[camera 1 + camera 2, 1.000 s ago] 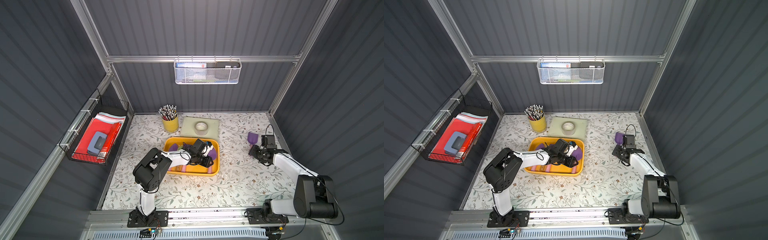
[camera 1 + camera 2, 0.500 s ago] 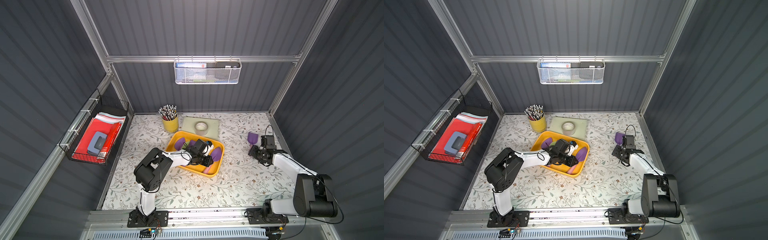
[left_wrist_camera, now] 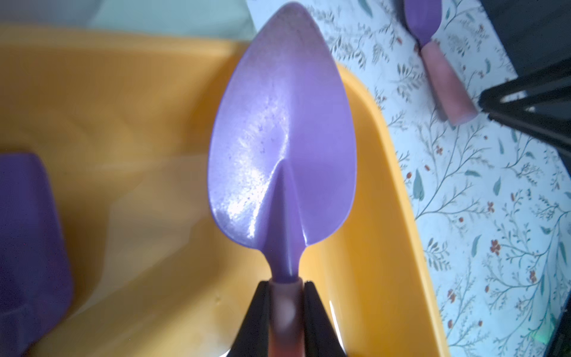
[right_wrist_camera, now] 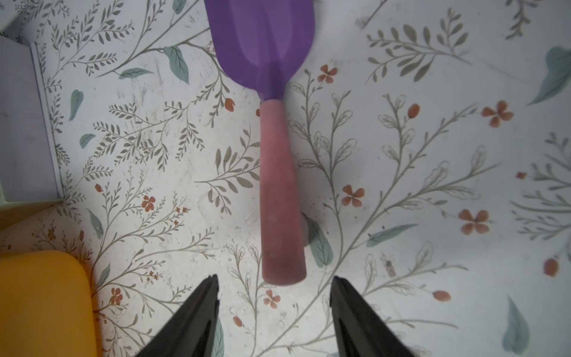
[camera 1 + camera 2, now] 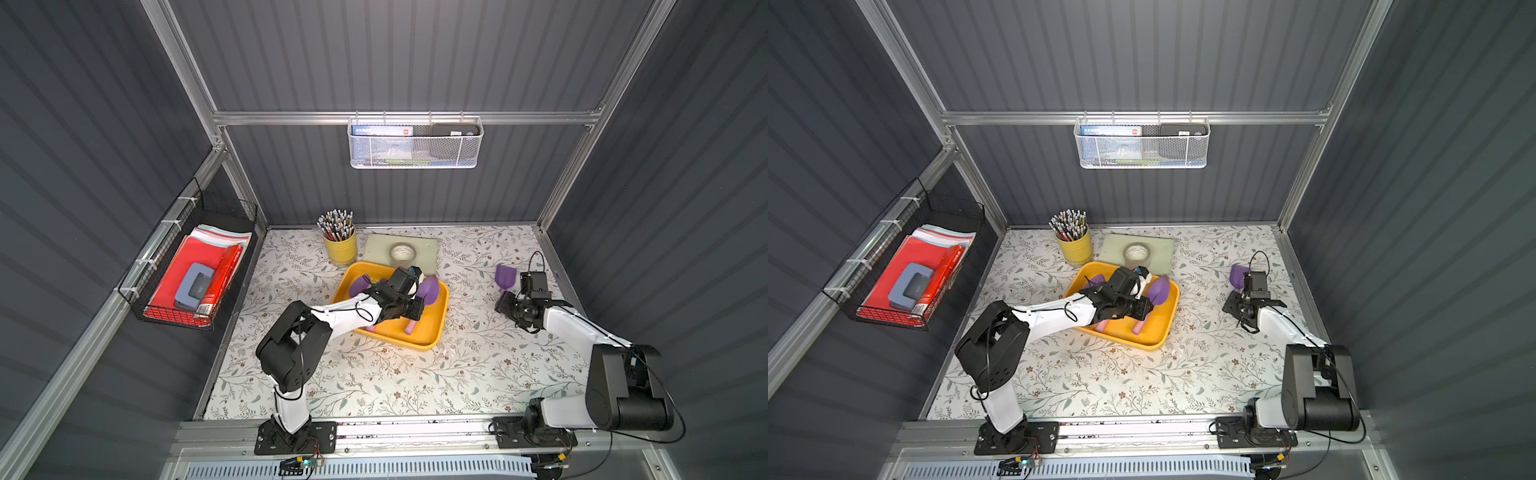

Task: Take the shovel out of the storage box
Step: Pick up the shovel from the storage box.

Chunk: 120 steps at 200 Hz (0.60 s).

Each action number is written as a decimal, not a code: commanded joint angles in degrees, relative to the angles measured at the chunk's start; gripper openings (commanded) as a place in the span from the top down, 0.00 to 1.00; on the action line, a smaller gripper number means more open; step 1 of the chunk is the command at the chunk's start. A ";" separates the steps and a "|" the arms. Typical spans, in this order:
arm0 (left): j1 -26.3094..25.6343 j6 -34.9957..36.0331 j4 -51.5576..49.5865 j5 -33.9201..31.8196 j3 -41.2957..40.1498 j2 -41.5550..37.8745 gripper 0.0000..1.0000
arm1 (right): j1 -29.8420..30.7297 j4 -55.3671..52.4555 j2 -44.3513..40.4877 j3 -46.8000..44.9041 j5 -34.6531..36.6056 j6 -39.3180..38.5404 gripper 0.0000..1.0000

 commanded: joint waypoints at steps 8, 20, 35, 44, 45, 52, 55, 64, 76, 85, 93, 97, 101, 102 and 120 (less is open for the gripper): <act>-0.06 -0.06 -0.86 -1.84 4.76 -4.89 1.00 | 0.38 2.41 -2.76 -1.25 -2.36 0.67 0.38; -0.08 -0.12 -1.06 -3.59 7.99 -5.57 1.00 | 0.41 3.00 -4.60 -1.65 -2.96 0.79 0.37; -0.06 0.01 -2.09 -5.41 10.52 -6.11 1.00 | 0.38 3.35 -6.89 -1.88 -2.85 0.68 0.37; -0.06 0.28 -2.25 -5.84 12.25 -6.00 1.00 | 0.38 3.31 -8.04 -1.97 -2.63 0.69 0.37; -0.06 0.31 -2.24 -5.87 12.48 -5.92 1.00 | 0.38 3.30 -8.19 -1.97 -2.58 0.72 0.37; -0.06 0.39 -1.74 -5.85 14.17 -5.37 1.00 | 0.37 3.28 -9.01 -1.89 -2.22 0.85 0.37; -0.10 0.42 -1.25 -5.60 14.92 -5.05 1.00 | 0.38 3.14 -9.28 -1.88 -1.99 0.93 0.37; -0.08 0.52 -0.45 -3.36 17.20 -3.58 1.00 | 0.38 2.62 -10.13 -1.59 -1.08 1.10 0.37; -0.14 0.53 1.03 -0.94 19.75 -1.11 1.00 | 0.43 1.11 -11.95 -0.94 0.35 1.53 0.37; -0.23 0.56 1.28 -0.32 21.69 1.11 1.00 | 0.37 0.59 -13.35 -0.84 1.65 1.87 0.37; -0.40 0.52 0.17 -0.87 23.97 3.91 1.00 | 0.37 0.31 -14.79 -0.95 3.05 2.20 0.37; -0.54 0.52 -0.59 -1.32 25.27 5.34 1.00 | 0.36 0.26 -15.51 -1.04 3.97 2.37 0.37; -0.79 0.69 -1.47 -1.85 26.69 6.80 1.00 | 0.39 0.21 -16.37 -1.09 4.73 2.50 0.37; -0.82 0.78 -1.68 -1.94 27.04 7.15 1.00 | 0.38 0.16 -16.57 -1.09 4.92 2.55 0.37; -1.67 1.05 -3.14 -3.06 32.77 13.30 1.00 | 0.30 -0.26 -20.32 -1.42 8.97 3.30 0.37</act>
